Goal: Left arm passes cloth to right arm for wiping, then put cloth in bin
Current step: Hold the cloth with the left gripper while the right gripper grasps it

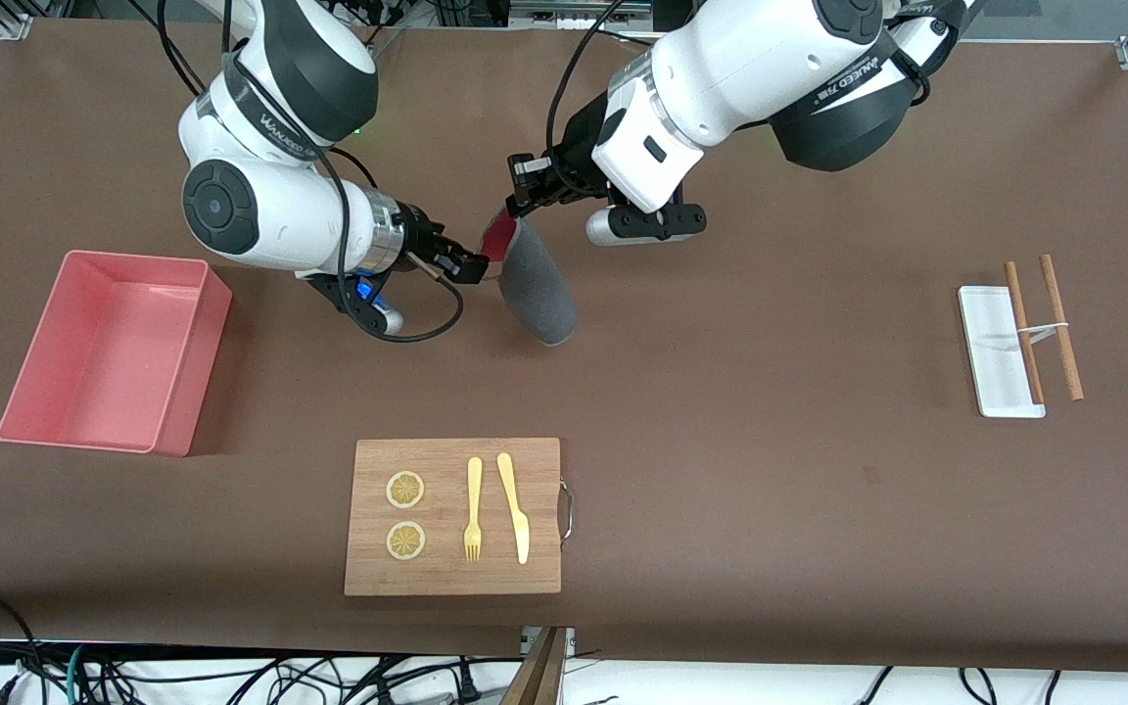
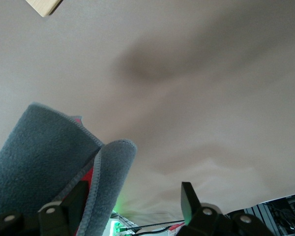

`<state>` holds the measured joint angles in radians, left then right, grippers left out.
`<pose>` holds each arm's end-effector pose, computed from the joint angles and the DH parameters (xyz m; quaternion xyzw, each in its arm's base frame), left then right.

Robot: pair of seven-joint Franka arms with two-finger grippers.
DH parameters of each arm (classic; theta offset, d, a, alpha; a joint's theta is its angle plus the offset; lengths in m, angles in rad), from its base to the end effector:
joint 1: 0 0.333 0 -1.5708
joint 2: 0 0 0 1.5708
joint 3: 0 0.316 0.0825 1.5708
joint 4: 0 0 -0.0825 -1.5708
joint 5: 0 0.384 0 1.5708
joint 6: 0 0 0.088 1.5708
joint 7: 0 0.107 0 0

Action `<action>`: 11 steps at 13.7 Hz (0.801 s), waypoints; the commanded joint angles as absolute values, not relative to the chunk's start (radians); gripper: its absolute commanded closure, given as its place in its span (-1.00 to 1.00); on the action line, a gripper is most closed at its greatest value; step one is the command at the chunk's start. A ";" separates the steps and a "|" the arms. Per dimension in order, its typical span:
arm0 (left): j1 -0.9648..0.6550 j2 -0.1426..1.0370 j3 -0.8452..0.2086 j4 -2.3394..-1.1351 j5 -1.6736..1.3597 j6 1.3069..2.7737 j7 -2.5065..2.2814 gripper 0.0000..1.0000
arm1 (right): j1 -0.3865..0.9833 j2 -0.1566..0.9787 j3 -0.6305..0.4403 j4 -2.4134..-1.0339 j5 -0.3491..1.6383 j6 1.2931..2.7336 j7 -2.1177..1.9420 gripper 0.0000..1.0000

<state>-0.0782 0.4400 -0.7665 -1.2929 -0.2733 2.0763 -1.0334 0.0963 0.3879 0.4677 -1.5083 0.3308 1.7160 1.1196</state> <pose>0.5355 -0.4460 0.6055 0.9196 0.1811 -0.0849 0.3382 0.5560 0.3383 0.4617 -0.9169 0.3071 0.2291 0.1120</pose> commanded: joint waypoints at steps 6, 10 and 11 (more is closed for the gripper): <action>-0.083 0.448 -0.764 -1.272 -0.295 2.074 -1.032 1.00 | 0.113 0.396 0.479 -1.513 0.347 1.704 1.128 -0.38; -0.083 0.448 -0.764 -1.270 -0.293 2.072 -1.026 1.00 | 0.112 0.396 0.489 -1.509 0.348 1.704 1.121 1.00; -0.084 0.448 -0.764 -1.270 -0.293 2.072 -1.026 1.00 | 0.112 0.396 0.489 -1.508 0.348 1.706 1.121 1.00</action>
<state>-0.0782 0.4400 -0.7664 -1.2923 -0.2733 2.0763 -1.0334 0.1172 0.4005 0.4817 -1.5104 0.3311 1.7142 1.1192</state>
